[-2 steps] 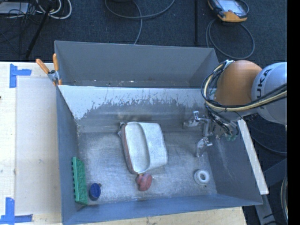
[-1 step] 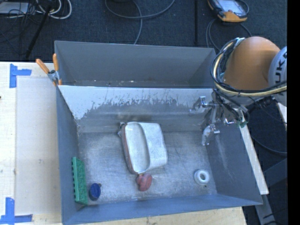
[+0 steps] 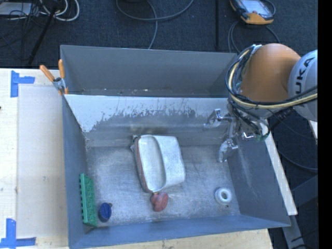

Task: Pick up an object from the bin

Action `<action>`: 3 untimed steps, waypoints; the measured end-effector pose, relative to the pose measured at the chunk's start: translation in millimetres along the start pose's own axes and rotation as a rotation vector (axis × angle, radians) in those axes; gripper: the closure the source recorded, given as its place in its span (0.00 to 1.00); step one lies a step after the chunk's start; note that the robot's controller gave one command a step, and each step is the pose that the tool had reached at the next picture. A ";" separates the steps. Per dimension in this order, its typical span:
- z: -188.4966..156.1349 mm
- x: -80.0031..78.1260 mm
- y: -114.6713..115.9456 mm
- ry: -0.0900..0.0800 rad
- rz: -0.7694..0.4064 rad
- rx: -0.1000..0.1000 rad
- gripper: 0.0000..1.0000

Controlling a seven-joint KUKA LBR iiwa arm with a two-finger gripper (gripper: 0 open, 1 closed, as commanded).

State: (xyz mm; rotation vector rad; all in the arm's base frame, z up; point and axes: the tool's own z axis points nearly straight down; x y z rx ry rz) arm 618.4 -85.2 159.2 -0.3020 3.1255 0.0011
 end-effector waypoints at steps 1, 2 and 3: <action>62.8 -11.0 72.4 0.007 -0.040 -0.006 0.00; 83.6 12.9 201.9 -0.012 -0.194 0.003 0.00; 81.3 60.9 180.5 0.002 -0.563 0.000 0.00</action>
Offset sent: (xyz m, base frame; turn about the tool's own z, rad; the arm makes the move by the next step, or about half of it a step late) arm -0.0013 0.0674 -0.0584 -0.0344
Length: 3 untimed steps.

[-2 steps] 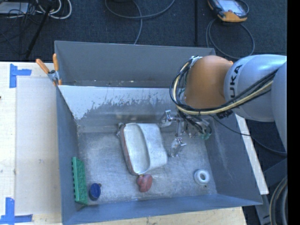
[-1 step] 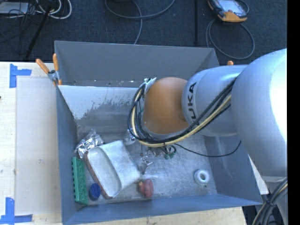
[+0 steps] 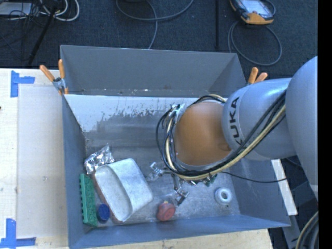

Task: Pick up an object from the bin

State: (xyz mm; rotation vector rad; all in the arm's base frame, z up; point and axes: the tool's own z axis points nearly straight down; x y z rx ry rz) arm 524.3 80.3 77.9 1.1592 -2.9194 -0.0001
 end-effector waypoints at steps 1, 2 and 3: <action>4.1 68.5 -9.4 -0.014 -0.276 0.007 0.00; 4.9 13.5 60.4 0.008 -0.543 0.005 0.00; 3.5 9.2 63.9 -0.007 -0.546 0.004 1.00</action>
Offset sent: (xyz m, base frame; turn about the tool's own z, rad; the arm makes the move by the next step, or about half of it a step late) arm -0.0470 -0.0558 -0.0076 -0.2780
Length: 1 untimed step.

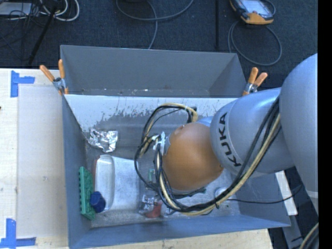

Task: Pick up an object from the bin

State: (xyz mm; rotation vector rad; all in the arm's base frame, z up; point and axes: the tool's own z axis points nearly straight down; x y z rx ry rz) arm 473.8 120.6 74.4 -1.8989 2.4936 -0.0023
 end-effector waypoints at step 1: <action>-136.4 0.7 -21.3 0.000 0.004 0.001 1.00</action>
Offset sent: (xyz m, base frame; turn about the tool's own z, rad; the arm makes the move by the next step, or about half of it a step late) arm 0.0175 -0.0075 0.1328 -0.0005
